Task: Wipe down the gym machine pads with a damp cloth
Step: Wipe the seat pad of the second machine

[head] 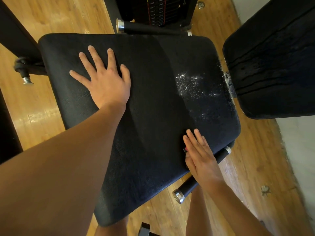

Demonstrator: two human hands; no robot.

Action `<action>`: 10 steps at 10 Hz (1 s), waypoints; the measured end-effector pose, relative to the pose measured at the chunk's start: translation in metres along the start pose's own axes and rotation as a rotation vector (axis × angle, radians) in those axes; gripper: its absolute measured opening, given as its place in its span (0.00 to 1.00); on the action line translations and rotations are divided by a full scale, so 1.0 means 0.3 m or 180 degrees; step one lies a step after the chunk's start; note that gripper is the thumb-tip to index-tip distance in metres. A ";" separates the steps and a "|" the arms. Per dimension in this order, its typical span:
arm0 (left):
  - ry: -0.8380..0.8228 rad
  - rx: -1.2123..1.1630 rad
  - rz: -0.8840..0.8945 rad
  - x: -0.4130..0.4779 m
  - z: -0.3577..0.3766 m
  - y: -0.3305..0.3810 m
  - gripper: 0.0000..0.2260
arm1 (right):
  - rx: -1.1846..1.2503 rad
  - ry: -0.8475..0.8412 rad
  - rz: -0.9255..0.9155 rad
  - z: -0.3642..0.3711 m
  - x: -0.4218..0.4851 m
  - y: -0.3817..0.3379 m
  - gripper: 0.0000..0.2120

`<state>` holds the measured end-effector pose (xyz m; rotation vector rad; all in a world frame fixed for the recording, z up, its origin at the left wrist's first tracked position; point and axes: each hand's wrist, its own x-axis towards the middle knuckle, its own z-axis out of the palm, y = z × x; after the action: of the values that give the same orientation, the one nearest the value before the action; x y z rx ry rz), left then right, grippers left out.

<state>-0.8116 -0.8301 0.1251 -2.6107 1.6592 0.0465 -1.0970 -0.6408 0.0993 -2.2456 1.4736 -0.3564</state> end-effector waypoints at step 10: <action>-0.0014 -0.0118 -0.0091 -0.012 -0.003 -0.002 0.26 | 0.0984 0.0394 0.0139 -0.066 0.943 0.032 0.21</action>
<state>-0.8126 -0.8267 0.1261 -2.6587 1.6351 0.0827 -0.9994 -0.9070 0.1064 -1.9736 1.4154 -0.6711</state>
